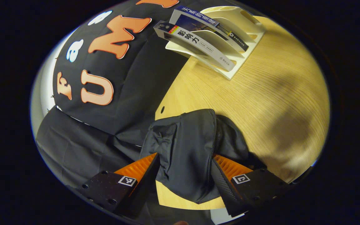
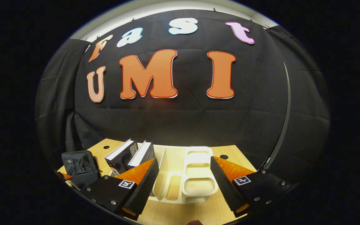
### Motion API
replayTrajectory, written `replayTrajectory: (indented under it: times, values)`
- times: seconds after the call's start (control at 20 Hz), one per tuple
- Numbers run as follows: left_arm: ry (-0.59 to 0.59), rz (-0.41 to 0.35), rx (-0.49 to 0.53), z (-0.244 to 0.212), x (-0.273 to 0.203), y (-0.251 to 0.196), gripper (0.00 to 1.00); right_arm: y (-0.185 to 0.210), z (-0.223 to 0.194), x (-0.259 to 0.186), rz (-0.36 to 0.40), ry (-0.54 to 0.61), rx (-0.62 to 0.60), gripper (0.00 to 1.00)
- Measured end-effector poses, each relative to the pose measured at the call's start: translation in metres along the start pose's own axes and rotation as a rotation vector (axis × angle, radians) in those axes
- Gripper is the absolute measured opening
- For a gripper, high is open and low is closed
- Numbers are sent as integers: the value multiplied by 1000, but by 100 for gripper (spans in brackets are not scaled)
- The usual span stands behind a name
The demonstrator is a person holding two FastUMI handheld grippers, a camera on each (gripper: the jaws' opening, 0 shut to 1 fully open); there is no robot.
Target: Open the schoolbag, grab two books from the bookshelf and put them into the schoolbag.
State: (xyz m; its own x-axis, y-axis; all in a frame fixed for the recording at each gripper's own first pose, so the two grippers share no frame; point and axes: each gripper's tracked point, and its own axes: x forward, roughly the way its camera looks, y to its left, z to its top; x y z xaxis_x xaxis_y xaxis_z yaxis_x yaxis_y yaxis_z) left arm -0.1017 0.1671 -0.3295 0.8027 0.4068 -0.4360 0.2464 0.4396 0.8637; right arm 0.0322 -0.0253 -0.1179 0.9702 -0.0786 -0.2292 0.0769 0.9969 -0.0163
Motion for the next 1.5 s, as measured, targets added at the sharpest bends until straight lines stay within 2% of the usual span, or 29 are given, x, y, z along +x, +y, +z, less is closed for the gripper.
replayTrajectory:
  times: [0.05, 0.1, 0.25, 0.3, 0.45, 0.5, 0.55, 0.6, 0.65, 0.7, 0.75, 0.8, 0.85, 0.9, 1.05, 1.25, 1.5]
  values:
    - [-13, 3, 0, 4, 4, 6, 100, -1, 1, 0, -2, -1, 2, 98]
    - [-15, 3, -7, 4, 7, 12, 94, -1, 2, 1, -5, -1, 1, 98]
    - [11, -26, -23, 0, 30, 22, 92, -1, 5, -1, -17, -2, 0, 98]
    - [12, -40, -39, -1, 35, 26, 87, 0, 6, -1, -22, -1, -2, 98]
    - [18, -99, -56, 0, 53, 39, 82, 3, 12, -4, -39, 0, -14, 98]
    - [17, -122, -64, 0, 57, 46, 75, 5, 14, -5, -42, 3, -22, 98]
    - [19, -150, -75, 1, 63, 50, 72, 9, 14, -5, -43, 9, -31, 98]
    - [15, -175, -86, 2, 66, 57, 61, 13, 14, -5, -43, 23, -41, 98]
    - [19, -189, -103, 2, 68, 64, 57, 19, 13, -4, -43, 36, -48, 98]
    - [16, -210, -119, 1, 73, 67, 47, 26, 13, -3, -39, 48, -51, 98]
    - [19, -245, -127, 3, 76, 66, 42, 35, 12, -2, -32, 61, -51, 98]
    - [20, -279, -139, 4, 77, 67, 31, 45, 12, -2, -23, 74, -52, 98]
    - [17, -310, -159, 6, 75, 68, 26, 57, 13, 0, -12, 84, -54, 98]
    - [8, -343, -181, 8, 74, 68, 12, 68, 15, 2, -5, 94, -62, 98]
    - [-20, -418, -198, 11, 73, 82, 8, 101, 19, 8, -2, 123, -104, 98]
    - [-111, -462, -187, 20, 72, 108, 7, 143, 31, 17, -16, 132, -165, 98]
    - [-154, -585, -192, 18, 78, 135, 5, 187, 43, 27, -45, 187, -136, 98]
